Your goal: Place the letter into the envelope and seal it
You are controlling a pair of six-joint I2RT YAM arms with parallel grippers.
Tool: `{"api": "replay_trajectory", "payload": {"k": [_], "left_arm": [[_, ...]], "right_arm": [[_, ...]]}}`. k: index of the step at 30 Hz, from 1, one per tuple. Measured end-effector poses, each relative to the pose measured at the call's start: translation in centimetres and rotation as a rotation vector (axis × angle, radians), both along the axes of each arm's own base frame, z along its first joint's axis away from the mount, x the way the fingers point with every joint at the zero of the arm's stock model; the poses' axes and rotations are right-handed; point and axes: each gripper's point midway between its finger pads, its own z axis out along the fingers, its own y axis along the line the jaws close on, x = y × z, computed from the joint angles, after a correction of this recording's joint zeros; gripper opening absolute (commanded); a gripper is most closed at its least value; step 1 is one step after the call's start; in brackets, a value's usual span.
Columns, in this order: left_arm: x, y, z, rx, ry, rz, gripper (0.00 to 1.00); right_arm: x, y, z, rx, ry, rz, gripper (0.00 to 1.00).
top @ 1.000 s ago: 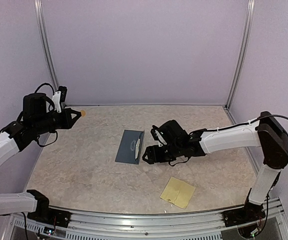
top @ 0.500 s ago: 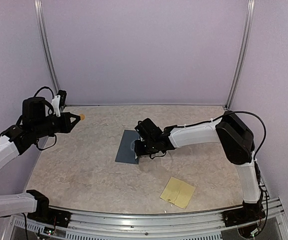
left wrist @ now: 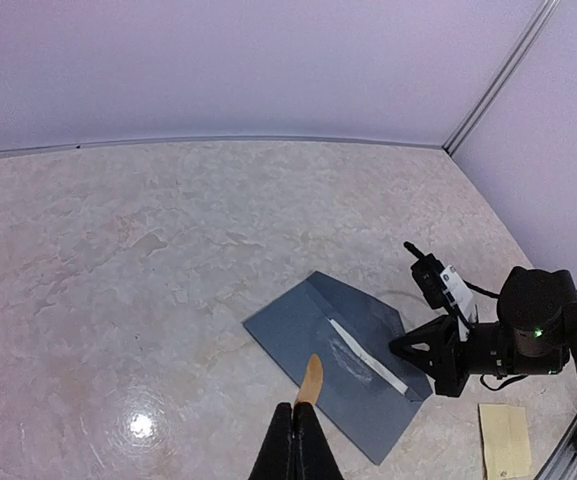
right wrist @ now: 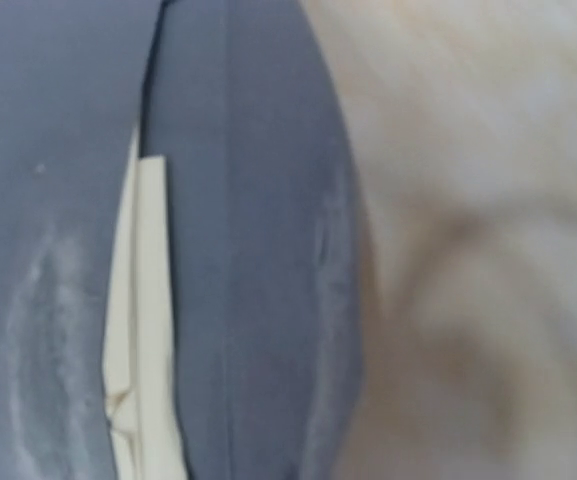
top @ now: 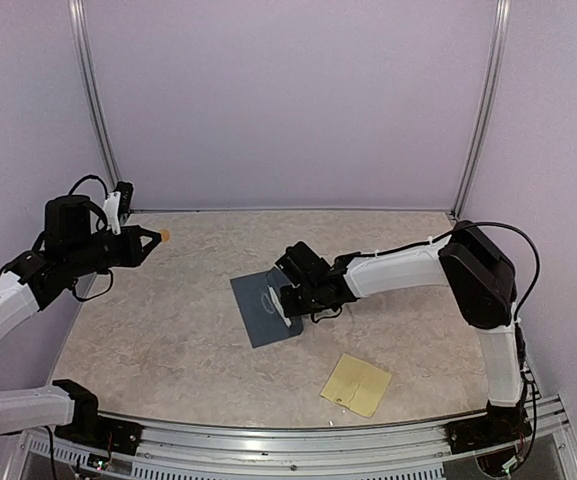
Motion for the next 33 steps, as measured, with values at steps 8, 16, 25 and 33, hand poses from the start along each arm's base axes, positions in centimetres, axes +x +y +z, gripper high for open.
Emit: {"api": "replay_trajectory", "payload": {"k": [8, 16, 25, 33], "left_arm": [[-2.3, -4.3, -1.1, -0.056, 0.044, -0.112, 0.0], [-7.4, -11.7, -1.8, -0.084, 0.04, -0.284, 0.0], [-8.1, -16.3, -5.3, 0.01, 0.081, -0.335, 0.0], [-7.0, -17.4, -5.5, 0.043, 0.078, -0.331, 0.0]], "right_arm": [[-5.9, -5.8, 1.2, -0.025, 0.057, 0.045, 0.07], [-11.6, -8.2, 3.1, 0.059, 0.105, 0.128, 0.62], [-12.0, -10.3, 6.0, 0.185, 0.08, 0.076, 0.41], [-10.5, -12.9, 3.3, 0.202, 0.129, -0.009, 0.26]]}}
